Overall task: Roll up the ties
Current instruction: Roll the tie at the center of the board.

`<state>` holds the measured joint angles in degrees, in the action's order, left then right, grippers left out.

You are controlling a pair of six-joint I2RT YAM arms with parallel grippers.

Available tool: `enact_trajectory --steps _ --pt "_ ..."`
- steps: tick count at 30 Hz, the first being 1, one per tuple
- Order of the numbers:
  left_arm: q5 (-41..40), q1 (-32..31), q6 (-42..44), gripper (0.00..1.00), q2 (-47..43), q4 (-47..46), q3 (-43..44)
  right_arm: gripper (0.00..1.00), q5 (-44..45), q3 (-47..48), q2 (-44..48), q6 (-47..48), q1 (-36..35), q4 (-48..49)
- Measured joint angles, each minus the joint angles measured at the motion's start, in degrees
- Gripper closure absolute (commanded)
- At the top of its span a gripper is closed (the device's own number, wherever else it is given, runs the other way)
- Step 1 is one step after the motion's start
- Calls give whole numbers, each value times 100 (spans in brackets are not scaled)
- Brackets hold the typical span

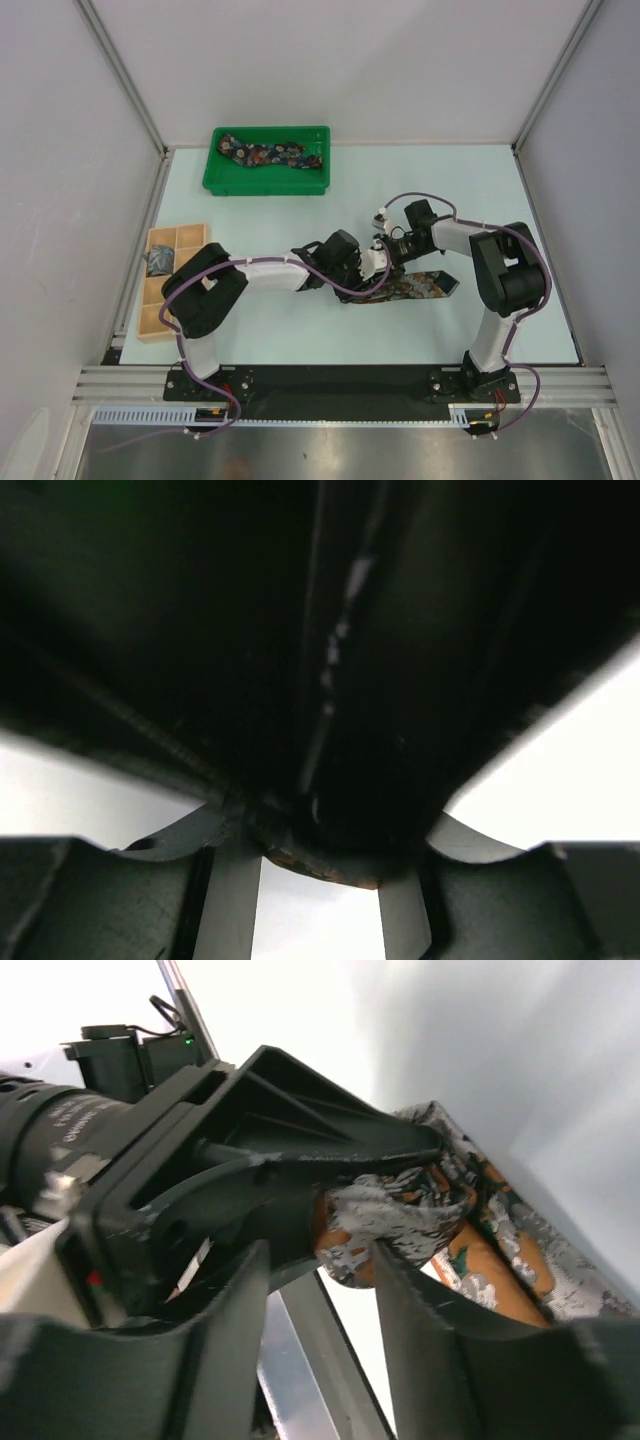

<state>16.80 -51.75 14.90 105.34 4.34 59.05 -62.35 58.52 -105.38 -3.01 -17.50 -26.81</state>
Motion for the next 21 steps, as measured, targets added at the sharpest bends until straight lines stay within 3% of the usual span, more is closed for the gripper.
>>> enact_trajectory --steps 3,4,7,10,18,21 --pt "0 2 -4 72 0 -4 -2 75 76 0 -114 -2 0 39" --pt "0 2 -7 71 -2 -13 -9 87 114 0 -160 -2 13 42" --pt "-2 0 -7 68 -11 -39 -26 100 170 -2 -234 -4 55 7" --pt "0 0 -13 61 -33 -105 -68 100 214 0 -240 26 68 -46" --pt "4 83 -114 23 -184 -804 -509 100 413 0 -299 129 286 -271" --pt "125 195 -175 17 -433 -1220 -951 100 708 0 -302 181 437 -448"
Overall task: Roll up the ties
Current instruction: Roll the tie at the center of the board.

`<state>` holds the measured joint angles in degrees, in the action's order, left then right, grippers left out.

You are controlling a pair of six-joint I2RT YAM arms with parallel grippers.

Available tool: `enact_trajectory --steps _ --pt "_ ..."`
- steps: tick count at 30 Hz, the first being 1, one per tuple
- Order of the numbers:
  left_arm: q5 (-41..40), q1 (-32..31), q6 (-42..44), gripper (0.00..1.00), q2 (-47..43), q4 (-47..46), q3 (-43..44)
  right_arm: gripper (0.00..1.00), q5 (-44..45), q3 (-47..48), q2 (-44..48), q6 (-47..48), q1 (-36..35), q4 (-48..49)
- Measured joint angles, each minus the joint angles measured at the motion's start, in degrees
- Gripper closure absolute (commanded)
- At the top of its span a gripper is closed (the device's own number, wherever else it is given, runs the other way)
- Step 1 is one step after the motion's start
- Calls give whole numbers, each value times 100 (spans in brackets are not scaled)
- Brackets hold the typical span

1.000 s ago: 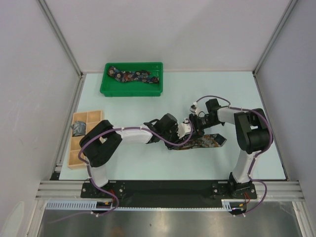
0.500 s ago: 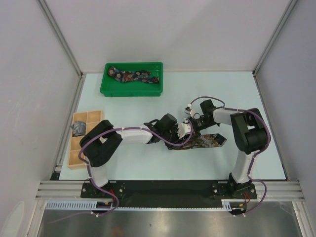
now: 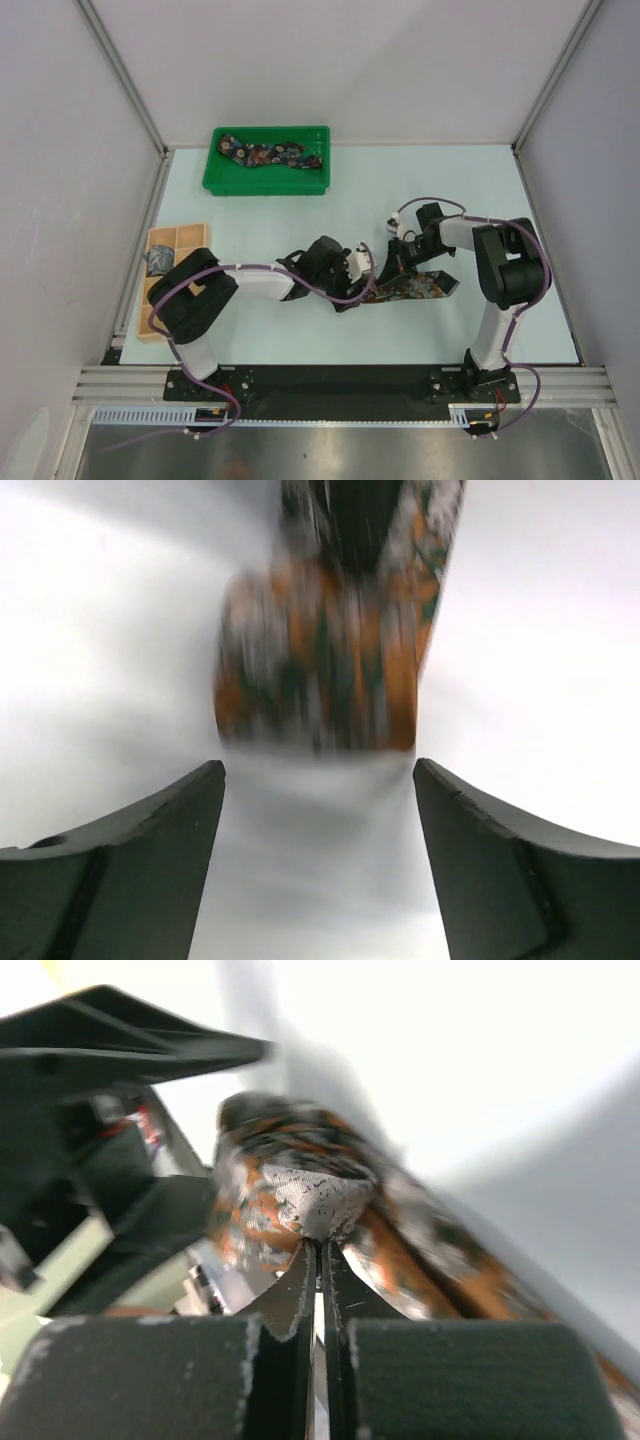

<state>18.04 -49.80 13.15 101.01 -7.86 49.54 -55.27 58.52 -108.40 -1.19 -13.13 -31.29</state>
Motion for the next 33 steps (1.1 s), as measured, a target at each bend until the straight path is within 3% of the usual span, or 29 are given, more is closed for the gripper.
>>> enact_trajectory --steps 8,13,19,25,28,30,33 --pt "555 70 -345 8 -304 -1003 -640 100 890 0 -4 133 114 -260" --pt "879 70 -629 8 -31 -1993 -647 100 1054 92 -70 149 81 -400" --pt "997 46 -761 12 428 -2531 -568 100 1069 177 -146 149 66 -496" --pt "1021 -9 -658 35 809 -2684 -282 100 1034 240 -203 186 31 -555" --pt "1021 -24 -509 63 859 -2568 -175 100 981 313 -284 188 -11 -599" --pt "1073 -50 -343 71 863 -2337 -63 100 957 435 -391 190 -24 -721" --pt "1071 -55 -225 84 850 -2076 24 89 949 680 -562 247 -26 -1029"
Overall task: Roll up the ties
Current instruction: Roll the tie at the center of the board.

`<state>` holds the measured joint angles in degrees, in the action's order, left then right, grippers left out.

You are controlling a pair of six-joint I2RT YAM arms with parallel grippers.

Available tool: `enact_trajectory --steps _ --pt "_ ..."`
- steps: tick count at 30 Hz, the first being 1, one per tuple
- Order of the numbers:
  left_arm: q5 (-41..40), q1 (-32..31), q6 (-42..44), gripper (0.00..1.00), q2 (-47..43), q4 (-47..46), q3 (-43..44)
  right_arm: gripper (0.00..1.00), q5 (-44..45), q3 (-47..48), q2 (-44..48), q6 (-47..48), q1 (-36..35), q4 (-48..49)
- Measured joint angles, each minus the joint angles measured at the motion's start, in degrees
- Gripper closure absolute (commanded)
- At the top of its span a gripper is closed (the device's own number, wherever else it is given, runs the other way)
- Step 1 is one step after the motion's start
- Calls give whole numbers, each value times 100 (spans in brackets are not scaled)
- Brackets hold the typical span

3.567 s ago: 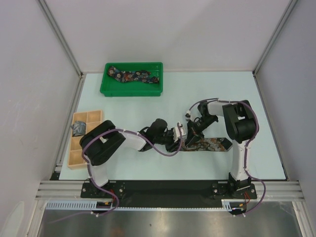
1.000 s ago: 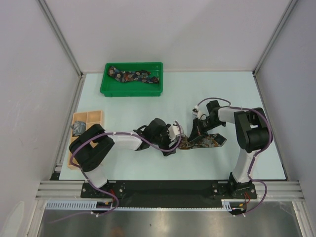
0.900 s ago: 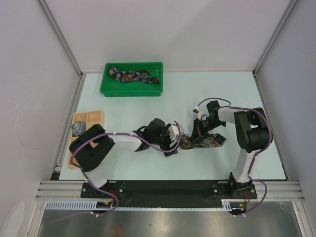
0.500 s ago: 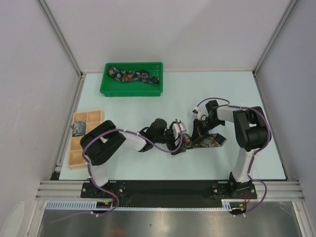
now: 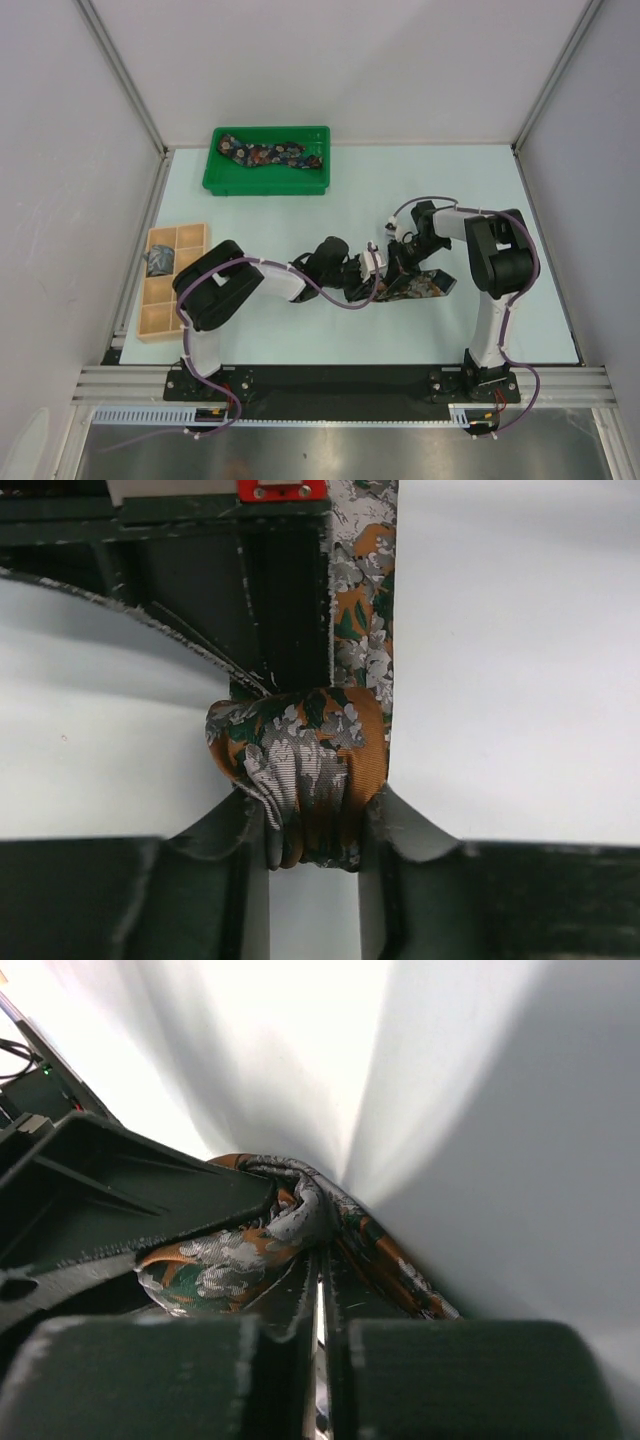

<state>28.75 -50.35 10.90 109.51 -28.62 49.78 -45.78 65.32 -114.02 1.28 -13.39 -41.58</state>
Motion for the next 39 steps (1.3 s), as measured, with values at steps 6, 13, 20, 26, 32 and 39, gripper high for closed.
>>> enact_trajectory --steps 6,13,20,26,32,39 --pt "-146 0 111 89 -74 225 61 71 146 223 39 313 74 -341" --pt "-219 42 -15 90 -74 356 105 79 772 234 385 765 179 -647" --pt "-168 114 -273 90 -118 356 83 82 1436 516 199 791 -168 -946" --pt "-85 332 -326 90 -542 343 -251 85 1554 1399 -437 680 -492 -1464" --pt "55 422 -59 88 -791 350 -468 87 1698 1912 -769 623 -754 -1770" --pt "177 413 638 89 -793 918 -306 87 1676 2052 -883 581 -798 -1867"
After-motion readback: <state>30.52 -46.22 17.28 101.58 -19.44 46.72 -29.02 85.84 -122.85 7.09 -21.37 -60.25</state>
